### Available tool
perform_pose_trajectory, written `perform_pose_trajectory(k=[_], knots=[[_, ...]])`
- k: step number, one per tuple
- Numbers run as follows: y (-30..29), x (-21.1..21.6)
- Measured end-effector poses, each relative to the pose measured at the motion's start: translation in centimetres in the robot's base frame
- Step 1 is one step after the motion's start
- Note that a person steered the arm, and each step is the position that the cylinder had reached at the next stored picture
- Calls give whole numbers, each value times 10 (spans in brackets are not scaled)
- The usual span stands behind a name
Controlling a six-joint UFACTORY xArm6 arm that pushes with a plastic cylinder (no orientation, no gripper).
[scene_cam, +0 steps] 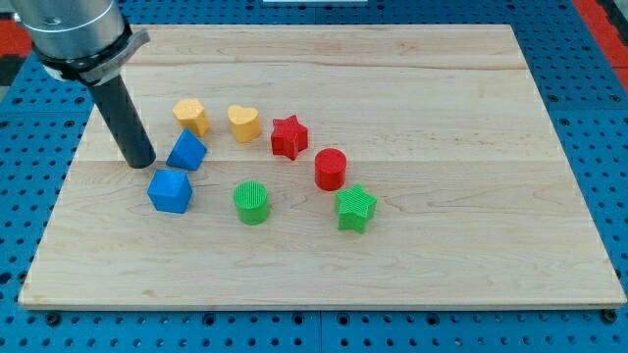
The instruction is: Place the blue triangle above the green circle
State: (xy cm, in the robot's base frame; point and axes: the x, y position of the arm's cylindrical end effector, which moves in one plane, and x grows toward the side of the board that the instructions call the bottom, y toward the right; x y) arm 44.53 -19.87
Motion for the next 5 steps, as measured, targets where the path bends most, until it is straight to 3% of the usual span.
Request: perform_pose_trajectory(k=[2, 3, 5], knots=[[-3, -8], [38, -8], [19, -15]])
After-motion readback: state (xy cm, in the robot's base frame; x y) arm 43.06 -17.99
